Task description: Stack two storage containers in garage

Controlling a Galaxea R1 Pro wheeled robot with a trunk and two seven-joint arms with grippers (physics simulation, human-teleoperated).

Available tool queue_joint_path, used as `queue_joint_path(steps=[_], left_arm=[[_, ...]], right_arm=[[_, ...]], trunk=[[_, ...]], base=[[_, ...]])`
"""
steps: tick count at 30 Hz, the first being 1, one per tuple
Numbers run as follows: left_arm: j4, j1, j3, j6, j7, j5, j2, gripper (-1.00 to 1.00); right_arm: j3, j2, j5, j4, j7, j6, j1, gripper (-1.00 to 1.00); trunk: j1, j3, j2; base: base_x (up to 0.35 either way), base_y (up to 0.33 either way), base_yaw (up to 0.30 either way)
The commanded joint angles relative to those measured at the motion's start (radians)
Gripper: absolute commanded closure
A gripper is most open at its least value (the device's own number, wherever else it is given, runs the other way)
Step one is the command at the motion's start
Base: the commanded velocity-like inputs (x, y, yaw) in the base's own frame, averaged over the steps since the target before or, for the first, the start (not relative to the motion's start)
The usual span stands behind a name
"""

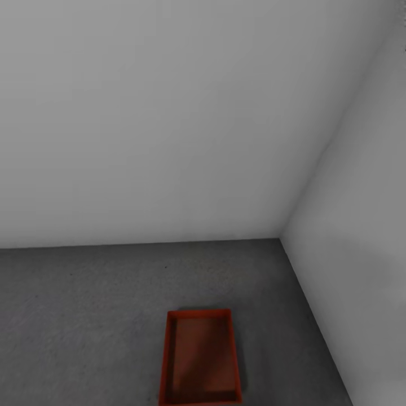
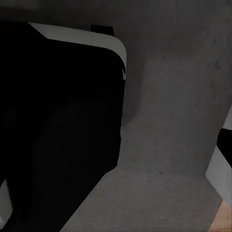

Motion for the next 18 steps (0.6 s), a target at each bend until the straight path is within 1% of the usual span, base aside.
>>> queue_joint_path(steps=[1,18], left_arm=[[-0.001,-0.001,0.000,0.002,0.003,0.006,0.001,-1.00],[-0.001,0.000,0.000,0.008,-0.003,0.005,-0.001,-1.00]], right_arm=[[0.008,0.001,-0.010,0.003,-0.001,-0.006,-0.001,-1.00],[0.008,0.001,-0.011,0.003,0.000,-0.006,-0.001,-1.00]], trunk=[[0.000,0.001,-0.001],[0.000,0.027,-0.001]], base=[[0.000,0.000,0.000],[0.000,0.000,0.000]])
